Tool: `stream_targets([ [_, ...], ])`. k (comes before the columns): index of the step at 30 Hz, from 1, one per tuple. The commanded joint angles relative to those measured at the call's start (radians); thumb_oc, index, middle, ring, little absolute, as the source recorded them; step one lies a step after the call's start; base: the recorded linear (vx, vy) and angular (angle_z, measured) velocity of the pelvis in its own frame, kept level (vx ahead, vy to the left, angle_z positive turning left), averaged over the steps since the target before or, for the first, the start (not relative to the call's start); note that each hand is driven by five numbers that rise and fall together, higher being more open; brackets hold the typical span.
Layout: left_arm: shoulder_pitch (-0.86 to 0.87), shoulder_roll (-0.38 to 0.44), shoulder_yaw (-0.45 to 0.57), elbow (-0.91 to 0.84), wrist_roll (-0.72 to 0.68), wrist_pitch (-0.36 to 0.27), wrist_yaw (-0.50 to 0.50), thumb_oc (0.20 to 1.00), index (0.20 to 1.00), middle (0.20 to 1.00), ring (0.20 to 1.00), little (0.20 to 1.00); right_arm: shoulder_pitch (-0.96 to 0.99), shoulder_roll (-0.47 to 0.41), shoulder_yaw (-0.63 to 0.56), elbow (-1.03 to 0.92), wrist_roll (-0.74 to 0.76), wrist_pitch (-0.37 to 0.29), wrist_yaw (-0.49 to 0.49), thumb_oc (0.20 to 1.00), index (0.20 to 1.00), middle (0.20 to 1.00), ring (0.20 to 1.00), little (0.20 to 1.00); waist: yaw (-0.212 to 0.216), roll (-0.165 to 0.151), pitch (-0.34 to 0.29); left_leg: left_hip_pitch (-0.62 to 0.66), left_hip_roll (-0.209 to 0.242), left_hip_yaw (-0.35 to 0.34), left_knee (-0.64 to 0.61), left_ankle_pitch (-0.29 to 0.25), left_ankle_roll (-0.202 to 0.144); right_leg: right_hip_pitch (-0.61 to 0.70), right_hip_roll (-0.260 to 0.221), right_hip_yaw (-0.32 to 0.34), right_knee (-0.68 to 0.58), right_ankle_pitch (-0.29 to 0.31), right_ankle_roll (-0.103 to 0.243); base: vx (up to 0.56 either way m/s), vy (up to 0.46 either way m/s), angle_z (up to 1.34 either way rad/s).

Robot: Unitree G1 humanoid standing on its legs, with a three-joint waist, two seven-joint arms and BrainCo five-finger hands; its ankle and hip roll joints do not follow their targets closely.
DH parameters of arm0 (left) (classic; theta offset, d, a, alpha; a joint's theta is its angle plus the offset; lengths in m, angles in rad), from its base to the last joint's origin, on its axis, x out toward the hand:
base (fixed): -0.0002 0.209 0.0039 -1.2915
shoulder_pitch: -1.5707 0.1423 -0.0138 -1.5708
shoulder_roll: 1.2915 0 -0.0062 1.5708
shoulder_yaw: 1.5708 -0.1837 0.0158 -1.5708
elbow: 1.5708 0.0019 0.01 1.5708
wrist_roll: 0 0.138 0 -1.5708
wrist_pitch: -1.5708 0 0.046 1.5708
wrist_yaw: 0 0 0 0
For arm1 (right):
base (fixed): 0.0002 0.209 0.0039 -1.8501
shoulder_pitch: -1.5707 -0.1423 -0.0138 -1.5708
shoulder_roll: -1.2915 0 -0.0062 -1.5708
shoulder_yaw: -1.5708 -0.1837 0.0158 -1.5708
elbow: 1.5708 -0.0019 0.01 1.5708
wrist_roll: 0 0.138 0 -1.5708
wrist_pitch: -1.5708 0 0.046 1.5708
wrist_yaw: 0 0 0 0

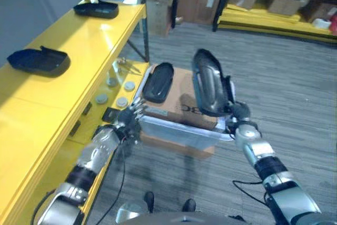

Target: Move parts from the plastic box to the shelf.

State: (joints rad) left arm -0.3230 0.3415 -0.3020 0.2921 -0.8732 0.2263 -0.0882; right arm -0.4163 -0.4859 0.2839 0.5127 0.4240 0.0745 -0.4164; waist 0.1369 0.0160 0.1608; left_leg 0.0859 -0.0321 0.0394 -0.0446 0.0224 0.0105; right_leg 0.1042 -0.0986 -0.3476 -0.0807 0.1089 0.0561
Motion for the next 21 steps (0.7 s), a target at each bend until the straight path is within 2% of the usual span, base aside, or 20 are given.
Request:
stream_targets([
  [1, -0.093, -0.059, -0.091, 0.144, -0.041, 0.002, 0.122, 1.000, 1.000, 1.000, 1.000, 1.000, -0.179, 0.015, 0.059, -0.034, -0.032, -0.049, 0.005, 0.200, 0.200, 0.200, 0.200, 0.200, 0.031, -0.009, -0.089, -0.031, 0.113, 0.030, 0.047, -0.029, -0.067, -0.002, -0.103, 0.075, 0.046, -0.057, 0.135, -0.01, 0.006, -0.26],
  [3, -0.135, -0.078, -0.099, 0.191, -0.053, -0.007, 0.117, 1.000, 1.000, 1.000, 1.000, 1.000, -0.209, 0.029, 0.086, -0.043, -0.043, -0.036, 0.014, 0.200, 0.200, 0.200, 0.200, 0.200, 0.022, -0.010, -0.094, -0.026, 0.113, 0.035, 0.045, -0.029, -0.067, -0.001, -0.104, 0.078, 0.045, -0.056, 0.137, -0.01, -0.006, -0.10],
  [5, -0.217, -0.106, -0.103, 0.241, -0.069, 0.020, 0.098, 1.000, 1.000, 1.000, 1.000, 1.000, -0.265, 0.054, 0.135, -0.034, -0.060, -0.011, 0.026, 0.200, 0.200, 0.200, 0.200, 0.200, 0.011, -0.009, -0.106, -0.018, 0.114, 0.047, 0.038, -0.028, -0.070, 0.002, -0.106, 0.079, 0.036, -0.051, 0.140, 0.00, 0.000, 0.00],
  [8, -0.300, -0.126, -0.135, 0.277, -0.067, 0.032, 0.152, 1.000, 1.000, 1.000, 1.000, 1.000, -0.317, 0.084, 0.185, 0.014, -0.039, -0.019, 0.030, 0.200, 0.200, 0.200, 0.200, 0.200, 0.001, -0.006, -0.116, -0.011, 0.116, 0.056, 0.029, -0.025, -0.075, 0.003, -0.104, 0.078, 0.026, -0.045, 0.144, -0.02, -0.009, -0.02],
  [11, -0.356, -0.144, -0.157, 0.323, -0.027, -0.017, 0.169, 1.000, 1.000, 1.000, 1.000, 1.000, -0.345, 0.106, 0.204, 0.040, -0.024, 0.003, 0.040, 0.200, 0.200, 0.200, 0.200, 0.200, -0.007, -0.010, -0.121, -0.011, 0.112, 0.054, 0.026, -0.028, -0.077, -0.001, -0.106, 0.077, 0.025, -0.043, 0.147, -0.01, -0.005, 0.00],
  [16, -0.378, -0.150, -0.151, 0.307, -0.039, -0.082, 0.222, 1.000, 1.000, 1.000, 1.000, 1.000, -0.338, 0.115, 0.217, 0.059, -0.020, 0.016, 0.047, 0.200, 0.200, 0.200, 0.200, 0.200, -0.009, -0.012, -0.127, -0.008, 0.111, 0.054, 0.022, -0.029, -0.079, 0.002, -0.106, 0.073, 0.020, -0.042, 0.148, 0.00, 0.000, 0.00],
  [18, -0.389, -0.136, -0.130, 0.295, -0.053, -0.122, 0.243, 1.000, 1.000, 1.000, 1.000, 1.000, -0.319, 0.114, 0.219, 0.076, -0.009, 0.014, 0.053, 0.200, 0.200, 0.200, 0.200, 0.200, -0.008, -0.013, -0.127, -0.009, 0.110, 0.051, 0.022, -0.031, -0.080, 0.002, -0.106, 0.069, 0.019, -0.044, 0.148, 0.00, 0.000, 0.00],
  [21, -0.384, -0.101, -0.104, 0.254, -0.007, -0.191, 0.216, 1.000, 1.000, 1.000, 1.000, 1.000, -0.277, 0.105, 0.210, 0.089, -0.018, 0.006, 0.062, 0.200, 0.200, 0.200, 0.200, 0.200, -0.001, -0.015, -0.123, -0.013, 0.107, 0.040, 0.020, -0.033, -0.083, 0.003, -0.106, 0.058, 0.018, -0.045, 0.147, 0.00, 0.000, 0.00],
])
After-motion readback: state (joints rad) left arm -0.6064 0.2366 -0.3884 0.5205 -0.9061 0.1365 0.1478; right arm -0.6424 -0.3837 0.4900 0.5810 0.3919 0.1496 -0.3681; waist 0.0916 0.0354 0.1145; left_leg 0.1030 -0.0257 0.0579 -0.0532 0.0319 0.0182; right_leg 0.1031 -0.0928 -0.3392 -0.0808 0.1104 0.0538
